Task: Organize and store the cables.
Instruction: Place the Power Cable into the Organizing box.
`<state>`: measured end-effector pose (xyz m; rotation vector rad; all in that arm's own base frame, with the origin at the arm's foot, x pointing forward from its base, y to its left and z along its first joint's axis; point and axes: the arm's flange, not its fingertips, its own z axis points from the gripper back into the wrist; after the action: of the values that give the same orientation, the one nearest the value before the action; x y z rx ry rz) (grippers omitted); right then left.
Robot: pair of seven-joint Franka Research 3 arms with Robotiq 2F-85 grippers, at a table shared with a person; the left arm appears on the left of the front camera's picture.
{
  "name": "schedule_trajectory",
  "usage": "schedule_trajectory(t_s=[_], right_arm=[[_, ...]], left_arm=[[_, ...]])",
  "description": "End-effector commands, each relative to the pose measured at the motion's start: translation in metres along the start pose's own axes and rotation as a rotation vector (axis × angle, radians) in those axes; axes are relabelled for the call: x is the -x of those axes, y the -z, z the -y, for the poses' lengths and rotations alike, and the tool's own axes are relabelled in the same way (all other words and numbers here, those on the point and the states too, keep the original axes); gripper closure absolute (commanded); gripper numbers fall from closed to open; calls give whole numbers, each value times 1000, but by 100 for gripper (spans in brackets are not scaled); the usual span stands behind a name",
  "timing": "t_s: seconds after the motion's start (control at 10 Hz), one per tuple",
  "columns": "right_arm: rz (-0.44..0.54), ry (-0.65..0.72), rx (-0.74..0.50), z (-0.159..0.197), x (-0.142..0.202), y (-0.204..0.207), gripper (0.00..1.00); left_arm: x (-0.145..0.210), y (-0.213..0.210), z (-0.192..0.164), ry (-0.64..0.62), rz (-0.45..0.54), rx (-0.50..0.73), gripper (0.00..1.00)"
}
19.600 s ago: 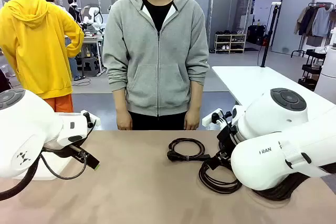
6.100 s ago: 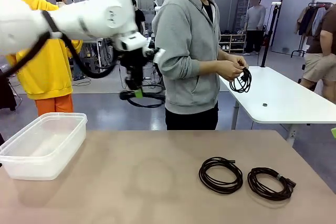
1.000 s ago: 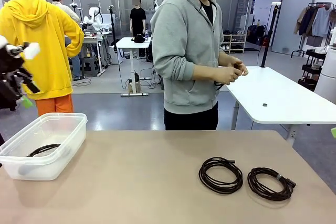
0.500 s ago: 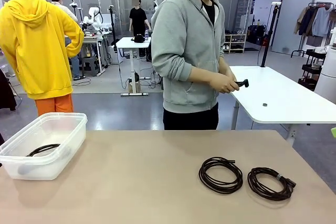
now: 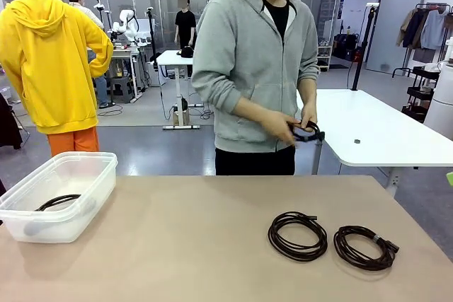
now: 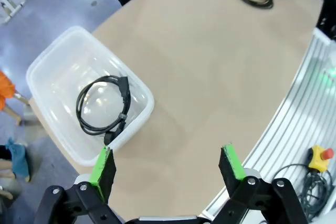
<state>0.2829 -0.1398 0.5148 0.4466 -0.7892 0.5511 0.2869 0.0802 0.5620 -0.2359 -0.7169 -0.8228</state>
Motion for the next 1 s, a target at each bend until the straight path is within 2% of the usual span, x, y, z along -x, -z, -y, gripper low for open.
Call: schedule_trajectory(t_s=[0.0, 0.9], right_arm=[[5, -16, -8, 1, 1, -2, 0], [5, -16, -8, 1, 1, -2, 0]], left_arm=[[-3, 1, 2, 10, 13, 5, 0], [-3, 1, 2, 10, 13, 5, 0]])
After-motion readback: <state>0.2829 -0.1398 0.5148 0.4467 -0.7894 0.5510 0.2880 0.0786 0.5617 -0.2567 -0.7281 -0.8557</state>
